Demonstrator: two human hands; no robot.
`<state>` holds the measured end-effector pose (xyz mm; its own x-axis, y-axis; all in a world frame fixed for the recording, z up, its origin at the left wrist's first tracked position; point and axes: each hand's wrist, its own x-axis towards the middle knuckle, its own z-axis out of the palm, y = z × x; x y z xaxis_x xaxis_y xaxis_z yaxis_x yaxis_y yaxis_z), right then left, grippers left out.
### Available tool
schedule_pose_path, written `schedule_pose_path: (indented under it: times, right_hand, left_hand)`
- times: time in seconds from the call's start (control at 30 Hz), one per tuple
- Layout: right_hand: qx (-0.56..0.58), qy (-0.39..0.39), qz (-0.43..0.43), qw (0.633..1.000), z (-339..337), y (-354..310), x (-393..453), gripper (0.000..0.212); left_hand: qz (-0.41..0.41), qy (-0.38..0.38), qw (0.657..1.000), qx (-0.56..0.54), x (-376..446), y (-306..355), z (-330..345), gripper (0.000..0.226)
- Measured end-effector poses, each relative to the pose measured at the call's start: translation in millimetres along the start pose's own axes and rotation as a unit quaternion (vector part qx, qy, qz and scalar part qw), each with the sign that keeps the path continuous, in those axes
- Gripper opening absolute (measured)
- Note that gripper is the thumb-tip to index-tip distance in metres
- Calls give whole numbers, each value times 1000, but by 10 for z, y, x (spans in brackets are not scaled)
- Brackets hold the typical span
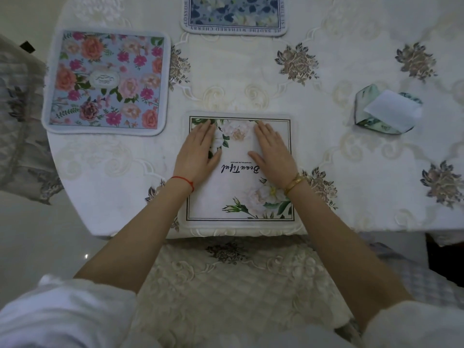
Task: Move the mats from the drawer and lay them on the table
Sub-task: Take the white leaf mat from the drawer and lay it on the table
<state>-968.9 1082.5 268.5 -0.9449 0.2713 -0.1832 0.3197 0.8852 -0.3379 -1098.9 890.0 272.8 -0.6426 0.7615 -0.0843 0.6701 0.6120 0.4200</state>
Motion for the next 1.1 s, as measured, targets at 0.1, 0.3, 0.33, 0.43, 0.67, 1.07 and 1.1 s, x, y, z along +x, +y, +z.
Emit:
schedule_pose_path:
  times: [0.1,0.3,0.33,0.43,0.67,1.07,1.1]
  right_hand:
    - [13,-2,11,1000,-40,152,-153,64]
    - [-1,18,57,998,-68,448,-635,60]
    - [-7,19,66,998,-52,443,-687,59]
    - [-15,19,64,998,-21,304,-837,59]
    - [-10,-25,-8,1000,202,-192,-1149,69]
    - [-36,-15,52,998,84,152,-1698,70]
    - [-29,-13,41,999,82,102,-1719,71]
  left_hand:
    - [-12,6,1000,27,-130,-120,-32,64]
    - [-49,7,998,49,-514,-328,-82,61]
    - [-55,5,997,52,-568,-329,-89,61]
    - [-41,-3,998,55,-732,-242,-125,60]
    - [16,-60,996,70,-1102,168,52,65]
    - [-54,-45,995,69,-1462,8,-98,67]
    - [-42,-39,996,69,-1505,65,-94,67]
